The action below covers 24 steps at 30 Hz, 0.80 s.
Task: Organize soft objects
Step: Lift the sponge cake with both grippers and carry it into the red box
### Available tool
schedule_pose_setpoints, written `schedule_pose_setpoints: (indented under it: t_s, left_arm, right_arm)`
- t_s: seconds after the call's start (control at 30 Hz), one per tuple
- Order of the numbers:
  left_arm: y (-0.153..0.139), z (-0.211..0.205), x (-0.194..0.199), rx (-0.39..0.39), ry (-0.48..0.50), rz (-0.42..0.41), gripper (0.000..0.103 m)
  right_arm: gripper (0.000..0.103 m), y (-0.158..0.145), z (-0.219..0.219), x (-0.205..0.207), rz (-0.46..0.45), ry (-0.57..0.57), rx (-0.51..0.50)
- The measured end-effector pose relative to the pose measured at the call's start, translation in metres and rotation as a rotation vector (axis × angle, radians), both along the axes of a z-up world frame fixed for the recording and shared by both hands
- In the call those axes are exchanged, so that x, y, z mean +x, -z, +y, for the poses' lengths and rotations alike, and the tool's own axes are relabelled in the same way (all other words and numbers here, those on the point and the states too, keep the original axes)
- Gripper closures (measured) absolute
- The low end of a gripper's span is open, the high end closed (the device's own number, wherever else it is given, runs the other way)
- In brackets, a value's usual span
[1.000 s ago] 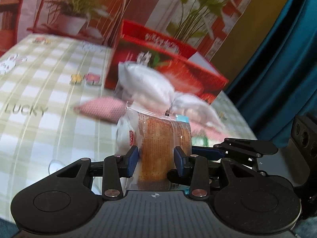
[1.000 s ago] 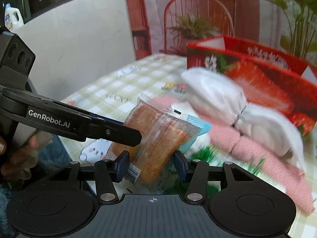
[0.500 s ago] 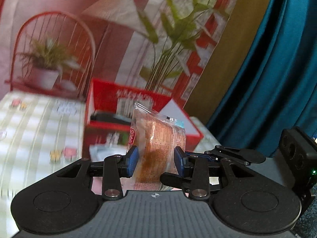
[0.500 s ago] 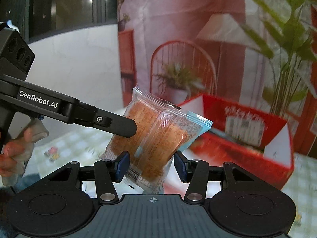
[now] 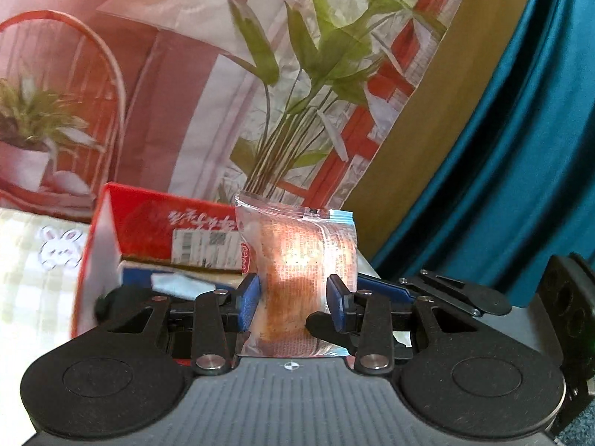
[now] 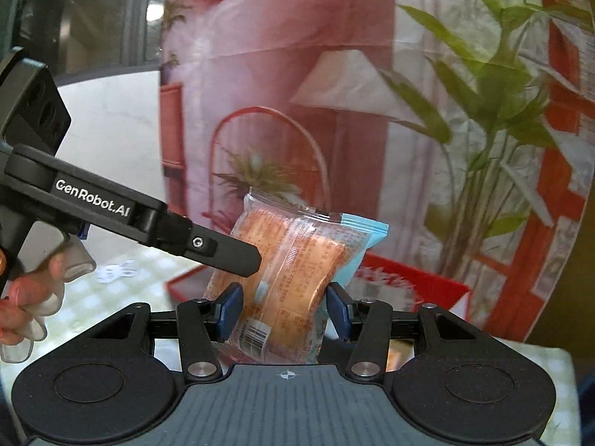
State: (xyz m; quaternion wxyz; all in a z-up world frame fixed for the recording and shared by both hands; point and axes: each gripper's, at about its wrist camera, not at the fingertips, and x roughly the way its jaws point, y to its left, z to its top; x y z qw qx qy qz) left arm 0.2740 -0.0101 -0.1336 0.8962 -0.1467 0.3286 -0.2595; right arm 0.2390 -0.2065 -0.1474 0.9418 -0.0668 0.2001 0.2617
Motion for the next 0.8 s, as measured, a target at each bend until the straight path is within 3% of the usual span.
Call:
schedule_pose_setpoints:
  t_s: [0.3, 0.53, 0.8]
  left_arm:
    - [0.02, -0.035, 0.065, 0.023, -0.022, 0.052, 0.062]
    - [0.045, -0.048, 0.092, 0.042, -0.017, 0.12, 0.062]
    - [0.068, -0.052, 0.107, 0.057, -0.026, 0.185, 0.062]
  right_arm:
    - [0.057, 0.024, -0.012, 0.067, 0.009, 0.054, -0.092]
    - [0.057, 0.047, -0.019, 0.108, 0.119, 0.076, -0.121]
    - [0.058, 0.061, -0.017, 0.128, 0.226, 0.113, -0.127]
